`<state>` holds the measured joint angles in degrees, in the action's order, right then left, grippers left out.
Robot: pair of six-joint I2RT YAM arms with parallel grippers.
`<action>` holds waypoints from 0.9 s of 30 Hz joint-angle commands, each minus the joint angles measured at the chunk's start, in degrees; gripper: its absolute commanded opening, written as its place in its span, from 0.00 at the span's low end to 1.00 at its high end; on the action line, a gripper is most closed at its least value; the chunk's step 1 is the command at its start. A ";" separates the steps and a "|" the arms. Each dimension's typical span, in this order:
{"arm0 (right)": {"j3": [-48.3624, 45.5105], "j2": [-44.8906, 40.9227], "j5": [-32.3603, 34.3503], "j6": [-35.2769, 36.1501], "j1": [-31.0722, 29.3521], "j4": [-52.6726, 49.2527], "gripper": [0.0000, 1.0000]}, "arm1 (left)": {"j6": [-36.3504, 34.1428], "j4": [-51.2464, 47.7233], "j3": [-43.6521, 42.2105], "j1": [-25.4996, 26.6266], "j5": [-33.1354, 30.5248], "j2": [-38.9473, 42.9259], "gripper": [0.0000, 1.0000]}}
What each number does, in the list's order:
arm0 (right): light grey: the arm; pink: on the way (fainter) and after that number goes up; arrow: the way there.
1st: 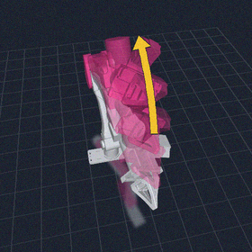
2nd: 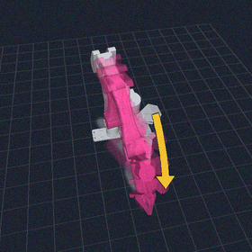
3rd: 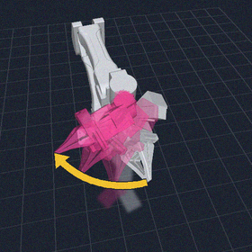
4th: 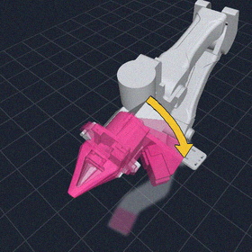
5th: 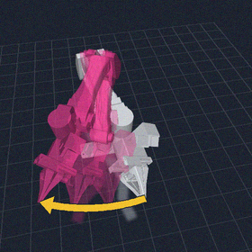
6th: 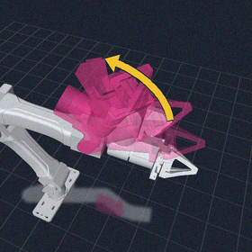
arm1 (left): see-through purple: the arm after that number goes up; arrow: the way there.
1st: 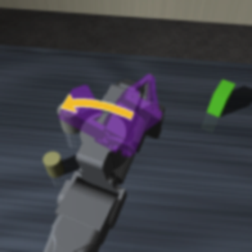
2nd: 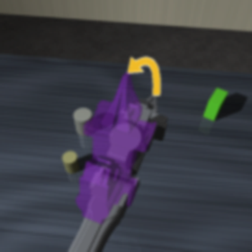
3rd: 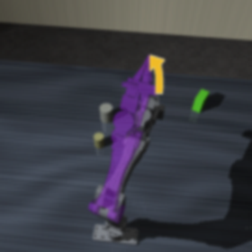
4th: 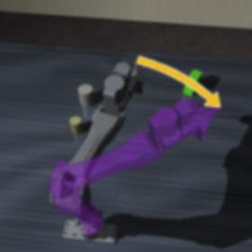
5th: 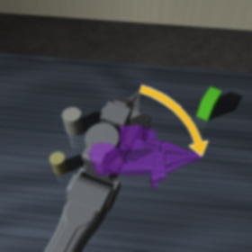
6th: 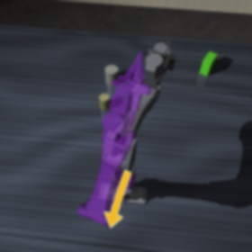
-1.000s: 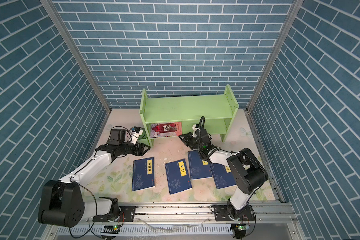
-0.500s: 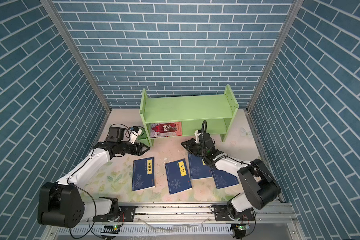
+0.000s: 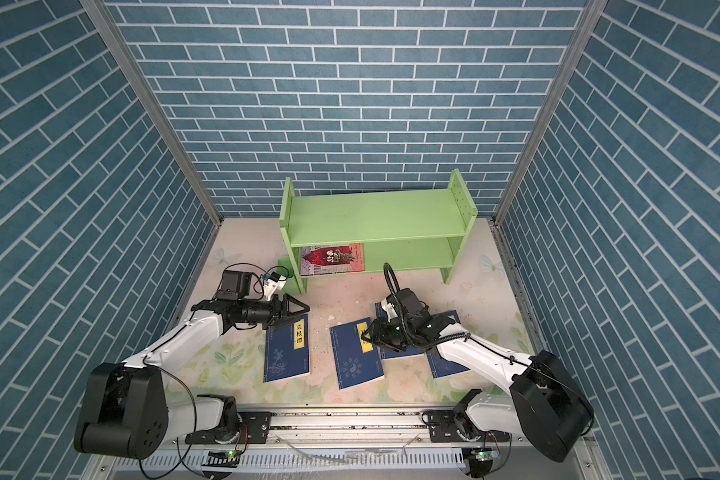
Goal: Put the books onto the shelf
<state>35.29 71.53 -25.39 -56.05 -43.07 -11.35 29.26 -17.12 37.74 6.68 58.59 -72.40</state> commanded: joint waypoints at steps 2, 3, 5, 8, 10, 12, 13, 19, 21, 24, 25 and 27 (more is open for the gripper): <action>-1.54 -0.10 5.20 3.07 -1.22 -3.24 0.48 | 2.45 2.86 -2.33 0.39 0.59 3.22 0.77; -2.11 0.29 5.63 3.05 -1.31 -2.88 0.48 | 2.03 2.67 -2.92 0.82 0.28 3.69 0.77; -2.66 1.68 6.09 3.38 -1.38 -2.14 0.48 | 1.64 2.72 -3.87 2.09 -1.01 3.93 0.79; -3.46 3.94 5.80 2.85 -1.94 0.87 0.48 | 0.33 2.09 -3.11 4.33 -2.24 3.05 0.80; -3.48 5.35 5.87 2.54 -2.75 2.21 0.47 | -0.17 2.21 -2.71 5.62 -3.84 2.41 0.80; -3.03 6.76 6.01 2.16 -3.94 3.07 0.46 | 0.73 3.95 -3.68 6.62 -5.93 2.27 0.80; -2.53 7.44 6.05 2.00 -4.56 3.15 0.46 | 1.04 4.33 -4.19 7.13 -6.21 1.95 0.80; 0.20 10.48 6.18 1.35 -7.20 2.53 0.43 | -0.42 0.79 -3.47 11.20 -8.22 -2.86 0.80; 0.57 11.54 6.78 0.56 -7.69 2.83 0.41 | -0.53 0.91 -3.05 13.25 -8.93 -4.94 0.80; 0.74 12.77 7.27 -1.29 -8.44 5.54 0.37 | -2.54 -1.11 -0.89 16.62 -10.19 -8.98 0.79; 0.82 13.01 7.36 -1.82 -8.65 6.26 0.37 | -3.26 -2.00 -0.05 17.46 -10.63 -10.30 0.78; 1.05 13.24 8.29 -2.76 -9.07 7.30 0.36 | -2.99 -2.97 0.93 18.44 -11.64 -12.50 0.77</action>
<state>35.09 83.68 -19.51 -56.38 -51.35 -6.07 28.29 -17.30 36.47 23.66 49.25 -82.83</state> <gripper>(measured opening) 0.363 0.774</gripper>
